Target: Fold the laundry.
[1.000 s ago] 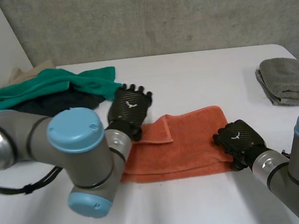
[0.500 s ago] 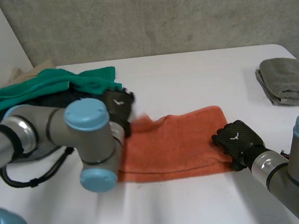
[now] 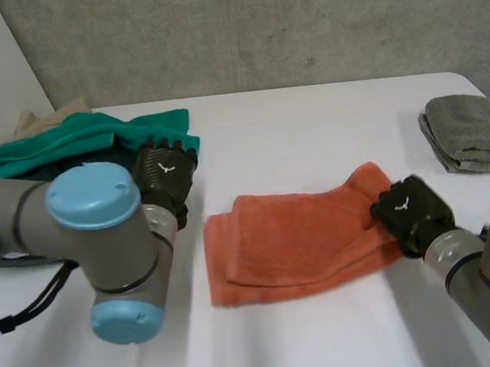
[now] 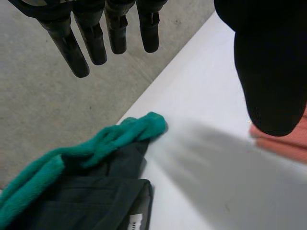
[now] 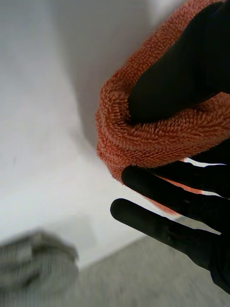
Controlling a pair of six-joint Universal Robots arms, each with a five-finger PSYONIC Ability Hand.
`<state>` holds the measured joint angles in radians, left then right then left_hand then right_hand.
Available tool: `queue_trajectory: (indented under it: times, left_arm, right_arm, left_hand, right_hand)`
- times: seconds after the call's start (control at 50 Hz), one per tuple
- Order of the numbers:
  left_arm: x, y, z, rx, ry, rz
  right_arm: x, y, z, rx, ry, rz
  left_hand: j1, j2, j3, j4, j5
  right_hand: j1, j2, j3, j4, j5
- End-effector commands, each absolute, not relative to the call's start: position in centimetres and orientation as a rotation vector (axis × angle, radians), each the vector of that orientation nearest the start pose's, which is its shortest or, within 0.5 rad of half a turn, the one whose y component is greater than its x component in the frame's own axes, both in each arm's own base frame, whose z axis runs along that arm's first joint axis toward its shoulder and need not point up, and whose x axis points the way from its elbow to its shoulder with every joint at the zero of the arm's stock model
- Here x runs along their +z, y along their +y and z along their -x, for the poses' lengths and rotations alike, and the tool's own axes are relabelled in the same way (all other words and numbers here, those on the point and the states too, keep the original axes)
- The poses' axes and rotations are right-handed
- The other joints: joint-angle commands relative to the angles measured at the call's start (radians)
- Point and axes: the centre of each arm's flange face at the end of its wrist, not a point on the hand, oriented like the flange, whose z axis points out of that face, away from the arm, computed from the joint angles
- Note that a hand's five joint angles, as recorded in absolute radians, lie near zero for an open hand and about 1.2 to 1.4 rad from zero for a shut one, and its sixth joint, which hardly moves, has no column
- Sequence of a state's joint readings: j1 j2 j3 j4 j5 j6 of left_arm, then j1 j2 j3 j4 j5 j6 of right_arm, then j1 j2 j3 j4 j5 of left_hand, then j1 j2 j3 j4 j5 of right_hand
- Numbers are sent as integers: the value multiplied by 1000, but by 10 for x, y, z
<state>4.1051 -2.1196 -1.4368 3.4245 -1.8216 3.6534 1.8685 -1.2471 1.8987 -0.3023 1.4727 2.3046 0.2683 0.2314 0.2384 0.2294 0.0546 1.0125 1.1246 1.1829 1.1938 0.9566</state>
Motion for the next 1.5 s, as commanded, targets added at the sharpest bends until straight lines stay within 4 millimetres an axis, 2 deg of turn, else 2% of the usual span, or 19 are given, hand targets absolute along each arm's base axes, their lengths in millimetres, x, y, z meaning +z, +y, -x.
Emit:
queue_trajectory:
  times: [0.02, 0.08, 0.12, 0.28, 0.32, 0.34, 0.38, 0.48, 0.5, 0.58, 0.7, 0.74, 0.88, 0.96, 1.1, 1.24, 1.34, 1.4, 1.5]
  left_arm:
    - [204, -246, 302, -2052, 2029, -991]
    - [211, -243, 297, -2080, 2038, -977]
    - [212, -241, 294, -2087, 2056, -962]
    - [205, -233, 290, -2075, 2118, -948]
    - [204, -233, 289, -2073, 2122, -944]
    - [204, -233, 289, -2072, 2124, -945]
    - [205, -233, 289, -2077, 2125, -938]
    - [214, -236, 291, -2128, 2121, -904]
    - [220, -236, 294, -2166, 2113, -887]
    - [233, -234, 305, -2273, 2129, -876]
    - [248, -217, 337, -2447, 2186, -977]
    - [239, -211, 351, -2454, 2246, -1034]
    - [186, -192, 374, -2183, 2430, -1147]
    - [167, -196, 357, -1966, 2441, -991]
    - [151, -196, 341, -1838, 2452, -943]
    - [132, -199, 333, -1747, 2502, -996]
    - [144, -199, 340, -1812, 2487, -1070]
    - [173, -206, 343, -1933, 2430, -1069]
    - [222, -220, 347, -2149, 2299, -1126]
  right_arm:
    - [175, -255, -247, -2167, 2003, 1959]
    - [187, -225, -298, -2229, 1613, 2080]
    - [175, -199, -332, -2146, 1371, 2128]
    - [133, -152, -379, -1930, 1070, 2183]
    - [125, -146, -382, -1895, 1077, 2197]
    - [120, -144, -382, -1882, 1108, 2202]
    - [119, -147, -380, -1882, 1172, 2186]
    - [142, -159, -372, -1901, 1404, 1913]
    - [170, -172, -362, -1928, 1493, 1708]
    - [222, -198, -330, -1898, 1660, 1174]
    - [225, -224, -292, -1650, 1933, 752]
    - [219, -235, -277, -1580, 2036, 678]
    - [187, -253, -274, -1451, 2189, 724]
    - [162, -263, -282, -1386, 2235, 776]
    - [126, -261, -301, -1296, 2258, 911]
    - [124, -256, -306, -1348, 2255, 1078]
    - [151, -258, -302, -1509, 2244, 1110]
    - [162, -254, -302, -1566, 2216, 1115]
    - [180, -220, -310, -1697, 2062, 1156]
  left_hand:
    - [-61, -24, -31, -22, -22]
    - [-58, -21, -28, -19, -19]
    - [-58, -21, -28, -19, -19]
    - [-61, -24, -31, -22, -22]
    - [-64, -27, -34, -25, -24]
    - [-64, -27, -34, -25, -24]
    - [-67, -30, -37, -28, -27]
    - [-69, -33, -40, -31, -30]
    - [-67, -30, -37, -28, -27]
    - [-58, -21, -28, -19, -19]
    - [-43, -6, -13, -4, -4]
    - [-37, 0, -7, 2, 2]
    - [-11, 26, 19, 28, 28]
    - [-25, 12, 5, 14, 14]
    - [-17, 20, 13, 22, 22]
    - [-11, 26, 19, 28, 28]
    - [-17, 20, 13, 22, 22]
    - [-20, 17, 10, 19, 20]
    - [-28, 9, 2, 11, 11]
  right_hand:
    - [384, 272, 213, 202, 265]
    - [384, 272, 213, 202, 265]
    - [384, 272, 213, 202, 265]
    - [384, 272, 213, 202, 265]
    - [110, -2, -60, -71, -8]
    - [-330, -442, -500, -511, -449]
    - [-796, -908, -967, -978, -915]
    - [-838, -950, -1008, -1019, -957]
    - [-838, -950, -1008, -1019, -957]
    - [-838, -950, -1008, -1019, -957]
    - [-838, -950, -1008, -1019, -957]
    - [-838, -950, -1008, -1019, -957]
    - [-838, -950, -1008, -1019, -957]
    - [-838, -950, -1008, -1019, -957]
    - [-838, -950, -1008, -1019, -957]
    - [-838, -950, -1008, -1019, -957]
    - [-838, -950, -1008, -1019, -957]
    - [-838, -950, -1008, -1019, -957]
    - [-838, -950, -1008, -1019, -957]
